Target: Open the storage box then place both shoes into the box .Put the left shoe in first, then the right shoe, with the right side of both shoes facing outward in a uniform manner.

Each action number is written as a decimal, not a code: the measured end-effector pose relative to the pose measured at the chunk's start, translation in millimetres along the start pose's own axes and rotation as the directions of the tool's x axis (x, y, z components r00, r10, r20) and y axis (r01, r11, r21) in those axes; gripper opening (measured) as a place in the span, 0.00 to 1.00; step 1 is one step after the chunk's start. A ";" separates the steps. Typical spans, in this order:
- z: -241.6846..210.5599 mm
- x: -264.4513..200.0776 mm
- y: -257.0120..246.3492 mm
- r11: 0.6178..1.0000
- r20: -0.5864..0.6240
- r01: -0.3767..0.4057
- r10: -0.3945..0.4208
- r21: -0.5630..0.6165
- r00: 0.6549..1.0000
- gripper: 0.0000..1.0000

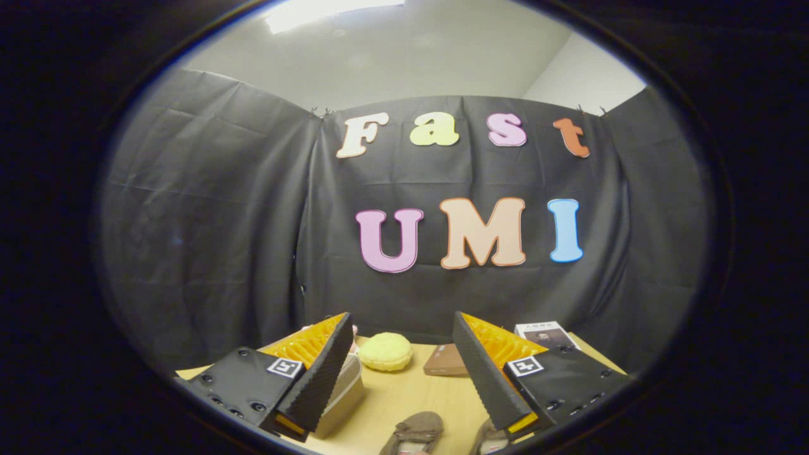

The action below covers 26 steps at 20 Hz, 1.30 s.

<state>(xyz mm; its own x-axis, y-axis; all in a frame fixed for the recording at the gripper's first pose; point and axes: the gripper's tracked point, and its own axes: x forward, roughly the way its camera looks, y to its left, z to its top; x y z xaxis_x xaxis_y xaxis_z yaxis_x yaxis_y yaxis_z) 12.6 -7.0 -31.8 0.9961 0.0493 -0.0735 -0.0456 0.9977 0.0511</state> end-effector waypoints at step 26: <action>-187.8 22.2 94.4 0.570 -0.325 -0.023 0.501 0.822 0.803 1.00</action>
<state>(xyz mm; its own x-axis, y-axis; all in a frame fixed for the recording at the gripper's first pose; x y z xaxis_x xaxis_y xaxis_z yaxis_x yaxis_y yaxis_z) 16.2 97.3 -215.7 0.7519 0.5543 -0.3569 0.0138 0.5280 0.8491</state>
